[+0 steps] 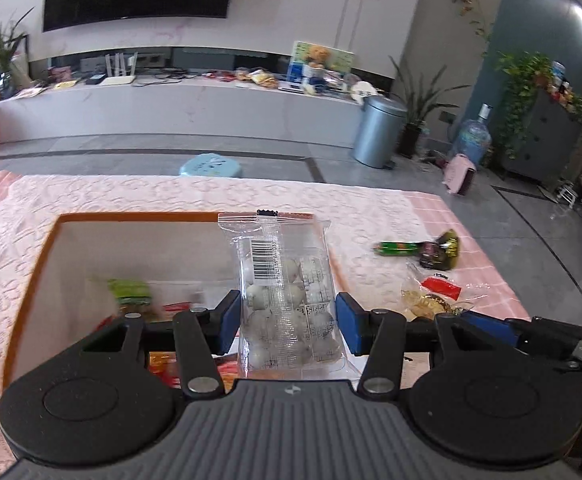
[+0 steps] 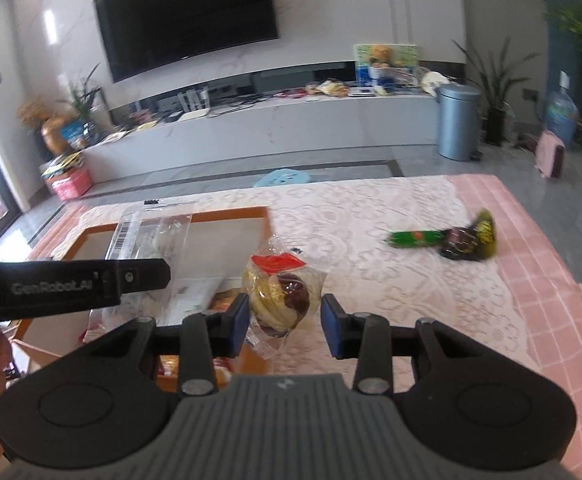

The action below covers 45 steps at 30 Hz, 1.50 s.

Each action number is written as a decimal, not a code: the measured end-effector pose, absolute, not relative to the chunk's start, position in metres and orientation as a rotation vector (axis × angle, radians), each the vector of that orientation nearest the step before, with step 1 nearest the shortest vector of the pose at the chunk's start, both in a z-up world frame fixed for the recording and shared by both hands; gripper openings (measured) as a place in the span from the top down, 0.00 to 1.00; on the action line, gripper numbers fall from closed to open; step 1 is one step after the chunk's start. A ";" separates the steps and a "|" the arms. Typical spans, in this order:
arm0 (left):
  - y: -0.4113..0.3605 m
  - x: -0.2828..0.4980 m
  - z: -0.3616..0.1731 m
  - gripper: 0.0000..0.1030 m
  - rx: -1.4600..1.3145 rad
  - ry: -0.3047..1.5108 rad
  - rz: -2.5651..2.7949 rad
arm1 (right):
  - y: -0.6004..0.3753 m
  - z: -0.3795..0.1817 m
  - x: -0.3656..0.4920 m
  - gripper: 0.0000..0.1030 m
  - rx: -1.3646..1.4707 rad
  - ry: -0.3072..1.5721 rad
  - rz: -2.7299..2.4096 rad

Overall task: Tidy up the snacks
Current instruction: 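Lift and carry the egg tray and pastry pack over the box, then open both tools to drop the egg tray and pastry pack into the box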

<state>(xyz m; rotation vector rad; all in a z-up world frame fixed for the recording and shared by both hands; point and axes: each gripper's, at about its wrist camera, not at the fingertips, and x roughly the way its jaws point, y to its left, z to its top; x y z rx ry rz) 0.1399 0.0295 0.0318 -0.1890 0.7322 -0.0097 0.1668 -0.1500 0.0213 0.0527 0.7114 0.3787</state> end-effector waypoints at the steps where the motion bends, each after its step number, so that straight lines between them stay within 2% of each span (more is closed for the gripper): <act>1: 0.035 0.140 0.031 0.44 -0.202 0.734 -0.008 | -0.142 0.022 0.167 0.64 0.042 0.711 0.390; 17: 0.088 0.181 -0.005 0.44 -0.074 0.830 0.012 | -0.040 -0.002 0.212 0.64 -0.220 0.793 0.438; 27: 0.122 0.200 -0.037 0.44 -0.192 0.941 0.031 | -0.008 -0.033 0.248 0.64 -0.373 0.906 0.439; 39: 0.121 0.206 -0.054 0.41 -0.201 1.043 0.024 | 0.007 -0.053 0.255 0.64 -0.510 0.932 0.407; 45: 0.123 0.204 -0.056 0.37 -0.188 1.054 0.056 | 0.003 -0.051 0.255 0.58 -0.506 0.925 0.399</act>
